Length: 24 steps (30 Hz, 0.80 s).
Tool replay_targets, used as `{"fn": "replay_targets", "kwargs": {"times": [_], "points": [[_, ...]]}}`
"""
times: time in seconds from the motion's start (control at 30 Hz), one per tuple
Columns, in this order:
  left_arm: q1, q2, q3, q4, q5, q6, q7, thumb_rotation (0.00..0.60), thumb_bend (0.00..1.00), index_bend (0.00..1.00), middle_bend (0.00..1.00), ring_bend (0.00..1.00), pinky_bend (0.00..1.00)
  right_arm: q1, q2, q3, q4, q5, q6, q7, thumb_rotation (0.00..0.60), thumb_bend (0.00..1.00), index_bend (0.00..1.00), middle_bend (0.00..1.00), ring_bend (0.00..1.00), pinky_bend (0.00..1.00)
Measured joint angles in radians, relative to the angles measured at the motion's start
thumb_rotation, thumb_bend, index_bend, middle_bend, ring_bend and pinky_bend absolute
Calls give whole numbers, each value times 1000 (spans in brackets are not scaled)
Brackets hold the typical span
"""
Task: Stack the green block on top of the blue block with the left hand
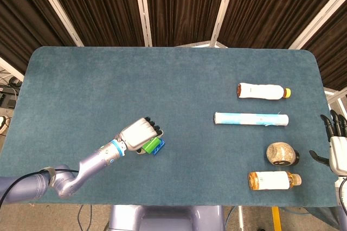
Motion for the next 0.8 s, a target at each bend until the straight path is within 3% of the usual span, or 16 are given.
{"fn": "replay_targets", "kwargs": {"times": [0.8], "points": [[-49,-73,6,33,-100,-37,193,600,0,527,490,439,358,-2,6,1,1,1,0,13,600,0,92,0,0,0]]}}
